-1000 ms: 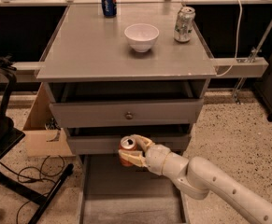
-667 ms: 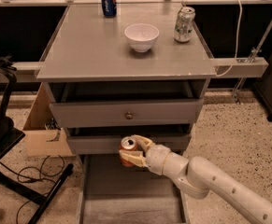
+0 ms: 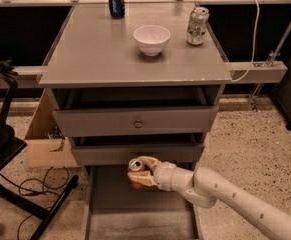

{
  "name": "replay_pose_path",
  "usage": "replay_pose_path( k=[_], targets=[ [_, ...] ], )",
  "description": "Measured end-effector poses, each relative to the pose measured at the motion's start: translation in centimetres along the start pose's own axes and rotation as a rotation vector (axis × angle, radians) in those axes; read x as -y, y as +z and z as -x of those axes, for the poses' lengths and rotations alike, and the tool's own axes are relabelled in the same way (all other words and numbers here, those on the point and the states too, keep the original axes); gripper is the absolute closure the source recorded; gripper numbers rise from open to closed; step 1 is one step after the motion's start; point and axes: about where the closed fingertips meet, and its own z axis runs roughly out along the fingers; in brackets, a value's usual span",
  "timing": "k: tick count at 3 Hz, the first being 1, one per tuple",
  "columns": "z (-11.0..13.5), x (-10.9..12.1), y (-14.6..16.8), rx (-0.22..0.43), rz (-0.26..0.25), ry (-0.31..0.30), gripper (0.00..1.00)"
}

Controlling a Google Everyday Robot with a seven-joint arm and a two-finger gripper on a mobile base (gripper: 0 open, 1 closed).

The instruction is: Place coke can into bottom drawer

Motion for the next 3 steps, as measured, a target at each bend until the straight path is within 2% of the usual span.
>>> replay_pose_path(
  k=[1, 2, 3],
  targets=[
    [-5.8, -0.4, 1.3, -0.02, 0.092, -0.039, 1.0],
    [-10.9, -0.9, 1.9, -0.008, 0.158, -0.044, 1.0],
    [-15.7, -1.6, 2.2, 0.006, 0.19, -0.018, 1.0]
  ],
)
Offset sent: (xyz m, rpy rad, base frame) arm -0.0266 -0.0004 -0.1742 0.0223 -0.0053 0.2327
